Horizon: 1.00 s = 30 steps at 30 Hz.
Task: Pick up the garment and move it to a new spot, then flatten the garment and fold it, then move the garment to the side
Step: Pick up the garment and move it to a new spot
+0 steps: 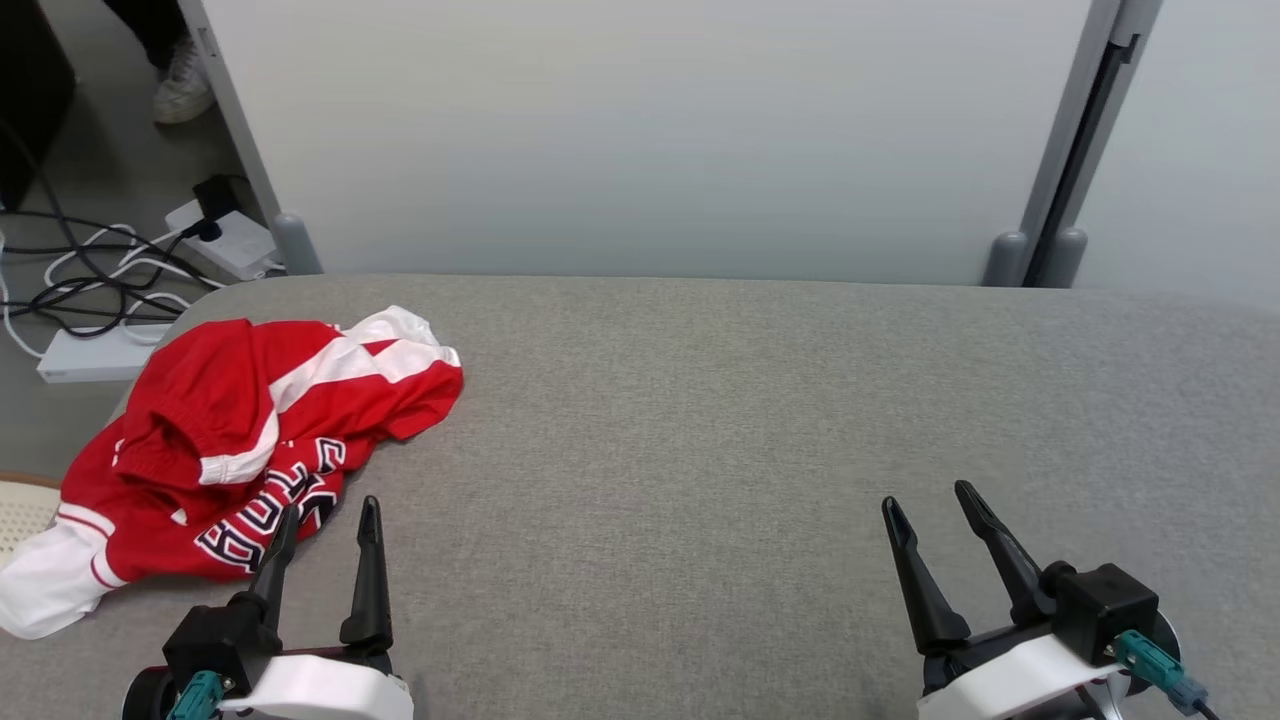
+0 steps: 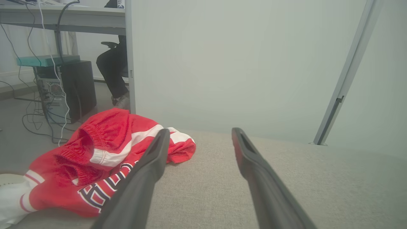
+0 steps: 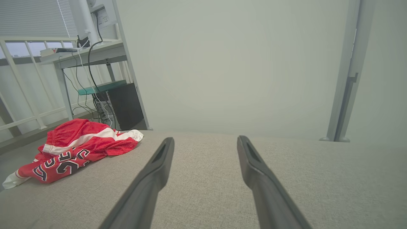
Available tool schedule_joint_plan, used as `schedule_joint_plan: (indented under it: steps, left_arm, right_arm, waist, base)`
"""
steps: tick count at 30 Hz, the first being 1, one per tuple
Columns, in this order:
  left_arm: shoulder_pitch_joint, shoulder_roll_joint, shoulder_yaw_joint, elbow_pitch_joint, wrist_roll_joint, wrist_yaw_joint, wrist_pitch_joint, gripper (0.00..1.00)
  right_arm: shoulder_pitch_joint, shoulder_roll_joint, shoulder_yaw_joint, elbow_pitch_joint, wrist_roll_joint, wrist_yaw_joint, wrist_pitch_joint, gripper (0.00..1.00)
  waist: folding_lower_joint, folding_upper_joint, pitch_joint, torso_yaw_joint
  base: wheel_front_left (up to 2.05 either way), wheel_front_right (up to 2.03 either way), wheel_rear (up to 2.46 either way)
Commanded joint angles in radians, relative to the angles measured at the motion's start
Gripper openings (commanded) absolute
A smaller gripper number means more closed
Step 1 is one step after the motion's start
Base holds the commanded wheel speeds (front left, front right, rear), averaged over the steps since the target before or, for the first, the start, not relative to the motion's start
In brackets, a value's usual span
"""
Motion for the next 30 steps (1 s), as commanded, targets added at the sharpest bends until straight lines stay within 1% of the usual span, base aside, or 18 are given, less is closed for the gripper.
schedule_joint_plan:
  steps: [1,9,13,21,30]
  left_arm:
    - [-0.054,0.009,0.038,-0.032,0.002,0.010,-0.010,1.00]
    - [-0.052,0.009,0.059,-0.046,0.004,0.028,-0.010,1.00]
    - [-0.054,0.009,0.074,-0.046,0.015,0.027,-0.010,1.00]
    - [-0.038,0.009,0.102,-0.058,0.021,0.035,-0.010,1.00]
    - [-0.034,0.009,0.093,-0.060,0.027,0.039,-0.010,1.00]
  right_arm:
    - [-0.053,-0.009,0.022,-0.024,0.009,0.001,-0.014,1.00]
    - [-0.063,-0.011,0.035,-0.023,0.011,0.001,-0.014,1.00]
    - [-0.069,-0.012,0.040,-0.025,0.012,0.001,-0.014,1.00]
    - [-0.067,-0.011,0.047,-0.026,0.018,0.001,-0.014,1.00]
    - [-0.059,-0.013,0.049,-0.026,0.022,0.001,-0.014,1.00]
  waist:
    - [0.0000,0.0000,0.007,0.033]
    - [0.0000,0.0000,0.020,0.125]
    - [0.0000,0.0000,0.026,0.159]
    - [0.0000,0.0000,0.023,0.193]
    - [0.0000,0.0000,0.027,0.226]
  base:
    - [0.00,0.00,0.00]
    - [0.00,0.00,0.00]
    - [0.00,0.00,0.00]
    - [0.00,0.00,0.00]
    - [0.00,0.00,0.00]
